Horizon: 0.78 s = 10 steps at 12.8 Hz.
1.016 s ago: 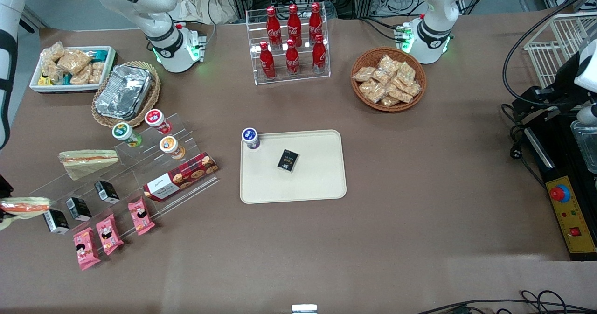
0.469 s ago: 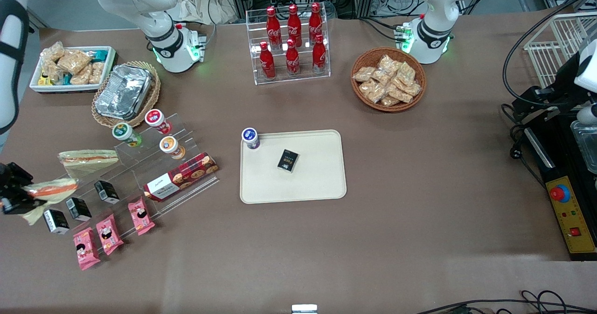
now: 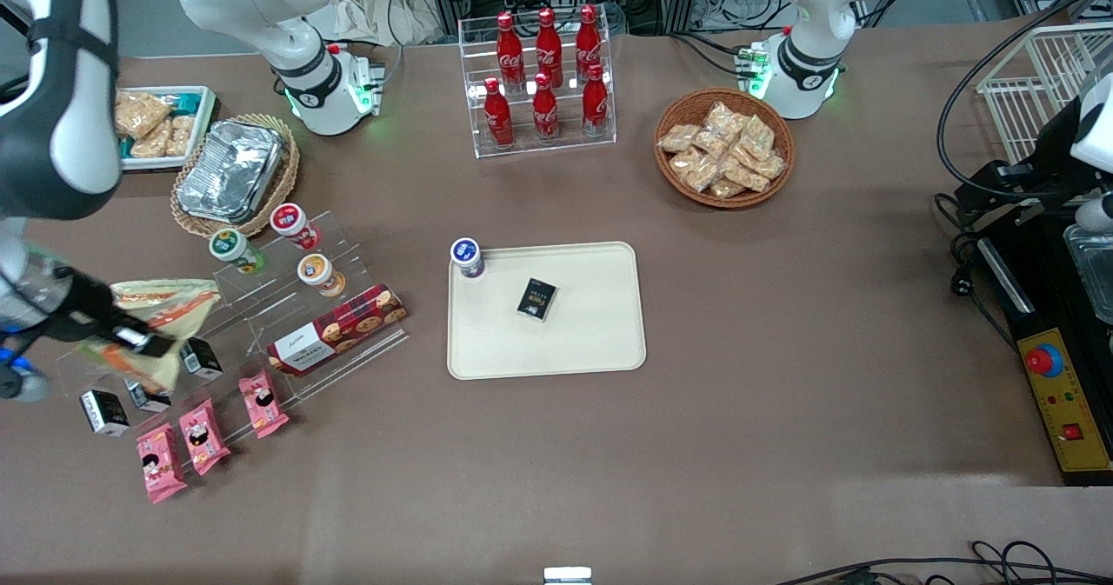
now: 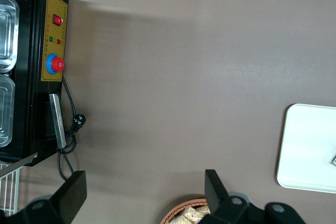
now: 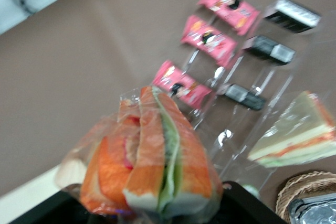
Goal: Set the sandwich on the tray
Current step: 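Lift the sandwich off the rack with the right gripper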
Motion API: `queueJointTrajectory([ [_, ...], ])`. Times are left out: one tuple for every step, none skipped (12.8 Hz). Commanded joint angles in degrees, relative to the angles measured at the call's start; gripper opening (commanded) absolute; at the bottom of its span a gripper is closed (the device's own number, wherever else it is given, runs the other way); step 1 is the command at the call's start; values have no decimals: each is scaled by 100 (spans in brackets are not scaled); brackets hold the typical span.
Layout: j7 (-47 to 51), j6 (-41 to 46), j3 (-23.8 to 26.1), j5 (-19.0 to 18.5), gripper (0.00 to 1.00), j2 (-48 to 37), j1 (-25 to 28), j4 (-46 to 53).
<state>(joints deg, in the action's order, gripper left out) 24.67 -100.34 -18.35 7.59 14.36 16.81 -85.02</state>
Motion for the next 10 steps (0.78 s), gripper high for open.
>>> queueJointTrajectory([
  [-103,208,-45,-135,0,-117,646,3],
  [-120,199,-45,-126,0,-108,814,38],
  [-121,173,-45,-118,0,-108,1015,64],
  [-121,155,-45,-118,0,-74,1192,117],
  [-121,129,-45,-118,0,-12,1350,187],
  [-121,94,-63,-126,0,23,1595,196],
  [-121,7,-63,-135,0,76,1737,187],
  [-190,-38,-54,-118,0,85,1834,187],
  [-400,-56,-54,-109,0,85,1965,179],
  [-558,-64,-54,-109,0,102,2132,170],
])
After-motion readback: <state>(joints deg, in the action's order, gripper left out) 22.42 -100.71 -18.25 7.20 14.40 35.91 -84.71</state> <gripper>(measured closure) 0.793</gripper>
